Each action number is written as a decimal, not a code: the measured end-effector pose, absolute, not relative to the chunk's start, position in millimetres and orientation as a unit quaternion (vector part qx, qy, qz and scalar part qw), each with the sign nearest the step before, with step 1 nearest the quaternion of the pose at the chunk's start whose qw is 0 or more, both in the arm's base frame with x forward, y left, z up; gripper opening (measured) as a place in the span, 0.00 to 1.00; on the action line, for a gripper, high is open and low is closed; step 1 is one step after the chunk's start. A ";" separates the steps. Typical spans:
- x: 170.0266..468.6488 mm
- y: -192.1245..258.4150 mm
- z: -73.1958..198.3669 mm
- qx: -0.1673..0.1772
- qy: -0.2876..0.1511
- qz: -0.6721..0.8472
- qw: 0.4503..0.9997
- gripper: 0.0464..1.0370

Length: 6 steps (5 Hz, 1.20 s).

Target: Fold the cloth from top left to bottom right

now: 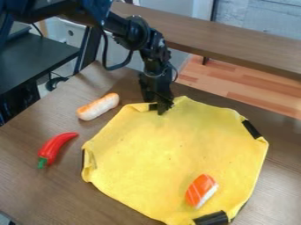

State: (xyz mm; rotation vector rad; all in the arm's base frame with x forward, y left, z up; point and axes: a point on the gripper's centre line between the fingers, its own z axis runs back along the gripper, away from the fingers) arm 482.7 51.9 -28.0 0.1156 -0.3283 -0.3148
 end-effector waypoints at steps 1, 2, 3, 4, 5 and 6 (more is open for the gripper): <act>483.3 52.9 -28.8 0.063 -0.166 -0.152 0.972 0.33; 477.8 47.4 -31.0 0.047 -0.171 -0.152 0.972 0.13; 466.9 35.1 -8.9 0.010 -0.183 -0.146 0.972 0.03; 452.1 22.0 43.0 -0.019 -0.231 -0.151 0.961 0.01; 418.2 -8.6 63.3 -0.030 -0.258 -0.208 0.943 0.01; 375.7 -46.5 48.0 -0.019 -0.249 -0.292 0.923 0.01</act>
